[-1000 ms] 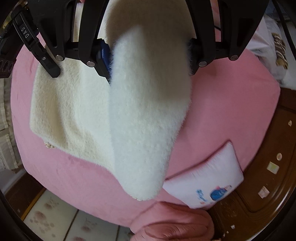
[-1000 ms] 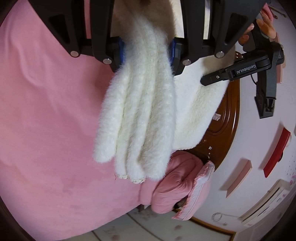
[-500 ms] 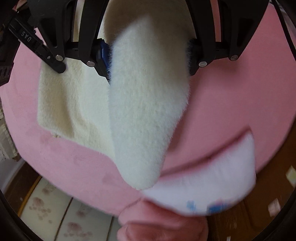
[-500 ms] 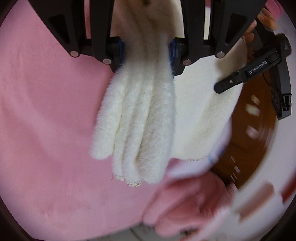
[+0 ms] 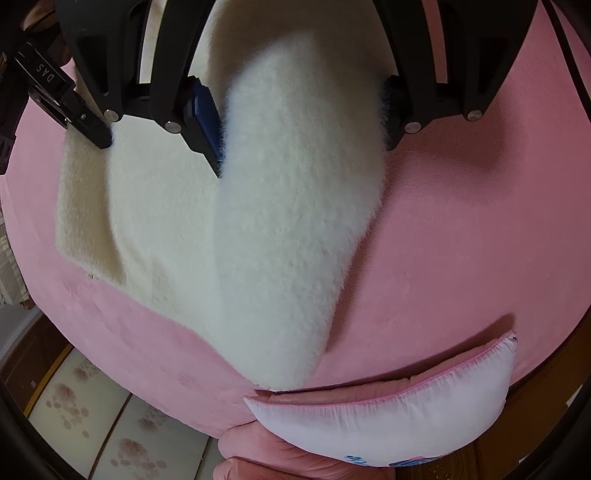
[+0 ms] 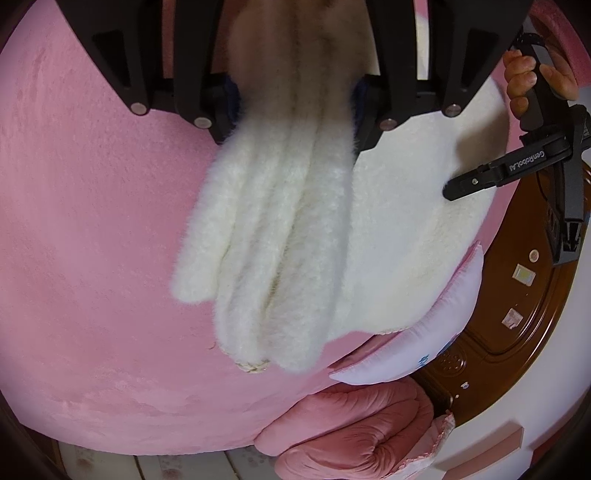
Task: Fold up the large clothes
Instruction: 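Carry the lifted bundle with both tools toward the small white pillow, then lower the bundle beside the small white pillow and open both tools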
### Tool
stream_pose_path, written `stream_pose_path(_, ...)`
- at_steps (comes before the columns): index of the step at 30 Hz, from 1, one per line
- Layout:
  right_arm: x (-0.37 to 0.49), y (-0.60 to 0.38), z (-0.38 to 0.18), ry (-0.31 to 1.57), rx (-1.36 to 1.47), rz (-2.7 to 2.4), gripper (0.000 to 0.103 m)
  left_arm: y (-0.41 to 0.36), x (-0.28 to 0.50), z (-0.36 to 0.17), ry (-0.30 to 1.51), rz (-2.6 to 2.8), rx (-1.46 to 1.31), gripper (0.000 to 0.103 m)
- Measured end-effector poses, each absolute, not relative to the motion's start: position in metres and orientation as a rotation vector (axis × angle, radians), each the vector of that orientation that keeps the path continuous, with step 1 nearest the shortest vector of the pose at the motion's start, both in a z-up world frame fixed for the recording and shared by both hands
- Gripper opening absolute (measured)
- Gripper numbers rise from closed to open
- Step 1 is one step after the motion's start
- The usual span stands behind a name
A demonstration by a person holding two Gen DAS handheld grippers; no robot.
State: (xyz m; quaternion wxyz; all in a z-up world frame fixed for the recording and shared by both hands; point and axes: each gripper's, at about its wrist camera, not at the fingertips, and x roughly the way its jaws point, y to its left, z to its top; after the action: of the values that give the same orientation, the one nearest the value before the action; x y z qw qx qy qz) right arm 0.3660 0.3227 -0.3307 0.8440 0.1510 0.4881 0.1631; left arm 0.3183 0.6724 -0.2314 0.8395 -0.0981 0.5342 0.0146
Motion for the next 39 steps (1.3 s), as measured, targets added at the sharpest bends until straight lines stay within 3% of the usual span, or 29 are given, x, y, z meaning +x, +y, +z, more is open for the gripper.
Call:
stream_pose_path(2,0.364,0.321,-0.333,1.035,0.321,0.319,0.062,0.659,0.315,-0.225,1.131,0.033,-0.216,0.067)
stream_pose_path(6,0.366,0.319,-0.336,1.039,0.32,0.295,0.074,0.663,0.327,-0.232,1.114,0.065,-0.203,0.071)
stream_pose_path(8,0.366,0.321,-0.335,1.029,0.284,0.265,0.088,0.653,0.315,-0.226,1.084,0.133,-0.18,0.084)
stream_pose_path(10,0.364,0.319,-0.336,1.023,0.27,0.24,0.093,0.642,0.305,-0.226,1.04,0.239,-0.135,0.09)
stream_pose_path(20,0.34,0.302,-0.327,1.07,0.313,0.18,0.101,0.597,0.215,-0.211,1.019,0.502,-0.092,0.09)
stream_pose_path(27,0.29,0.269,-0.307,1.101,0.246,0.2,0.102,0.556,0.156,-0.213,1.204,0.553,-0.079,0.09)
stream_pose_path(39,0.113,0.056,-0.284,1.259,-0.036,0.078,0.103,0.38,0.053,-0.199,1.373,0.473,-0.094,0.089)
